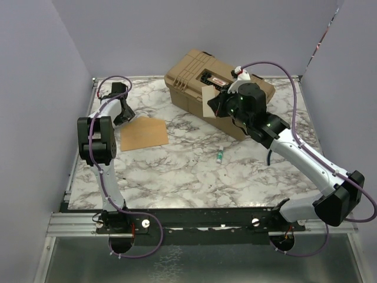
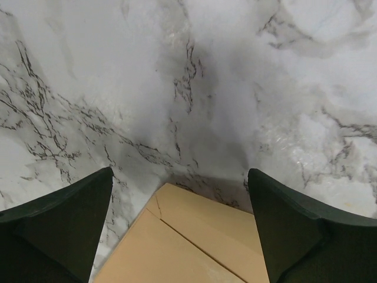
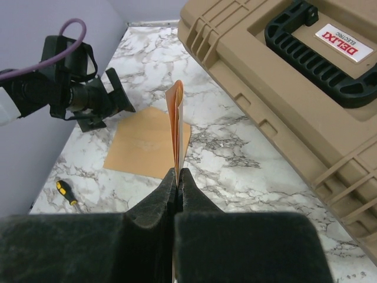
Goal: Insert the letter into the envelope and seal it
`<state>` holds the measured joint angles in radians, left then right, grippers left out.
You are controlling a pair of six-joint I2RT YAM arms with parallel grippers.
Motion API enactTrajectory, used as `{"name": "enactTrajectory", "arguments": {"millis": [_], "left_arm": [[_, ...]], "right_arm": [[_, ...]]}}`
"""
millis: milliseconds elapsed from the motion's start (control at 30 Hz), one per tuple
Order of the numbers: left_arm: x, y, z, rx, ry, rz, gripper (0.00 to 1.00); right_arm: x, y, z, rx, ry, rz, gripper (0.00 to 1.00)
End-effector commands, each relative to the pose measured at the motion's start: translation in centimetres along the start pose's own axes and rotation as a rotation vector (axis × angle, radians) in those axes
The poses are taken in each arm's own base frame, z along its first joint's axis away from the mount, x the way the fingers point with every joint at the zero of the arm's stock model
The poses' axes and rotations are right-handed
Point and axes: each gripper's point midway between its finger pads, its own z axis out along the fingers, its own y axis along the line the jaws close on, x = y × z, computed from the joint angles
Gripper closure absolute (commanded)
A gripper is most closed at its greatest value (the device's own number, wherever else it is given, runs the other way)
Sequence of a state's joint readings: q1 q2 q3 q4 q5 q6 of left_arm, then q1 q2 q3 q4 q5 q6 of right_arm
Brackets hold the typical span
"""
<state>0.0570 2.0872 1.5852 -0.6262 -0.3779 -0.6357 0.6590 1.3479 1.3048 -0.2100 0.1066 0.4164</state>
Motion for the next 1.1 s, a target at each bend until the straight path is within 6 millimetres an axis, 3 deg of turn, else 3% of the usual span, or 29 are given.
{"name": "enactTrajectory", "arguments": {"millis": [0, 200, 400, 533, 767, 1067], "left_arm": [[2.9, 0.4, 0.9, 0.009, 0.078, 0.016, 0.07], [4.2, 0.2, 0.0, 0.078, 0.102, 0.041, 0.18], [8.0, -0.7, -0.9, 0.168, 0.174, 0.11, 0.26], [10.5, -2.7, -2.5, 0.272, 0.197, 0.181, 0.26], [14.7, -5.0, -5.1, 0.405, 0.219, 0.337, 0.27], [20.0, -7.3, -10.0, 0.638, 0.263, 0.52, 0.27]], "right_arm": [[-1.3, 0.9, 0.8, -0.038, -0.024, -0.016, 1.0], [-1.2, 0.8, 0.8, -0.042, -0.027, -0.017, 1.0], [-0.4, 0.6, 0.6, -0.045, -0.013, -0.019, 1.0], [0.8, 1.0, 1.1, -0.08, 0.037, -0.05, 1.0], [4.9, 2.5, 2.3, -0.214, 0.194, -0.115, 1.0], [11.0, 3.0, 3.9, -0.307, 0.376, -0.179, 1.0]]}}
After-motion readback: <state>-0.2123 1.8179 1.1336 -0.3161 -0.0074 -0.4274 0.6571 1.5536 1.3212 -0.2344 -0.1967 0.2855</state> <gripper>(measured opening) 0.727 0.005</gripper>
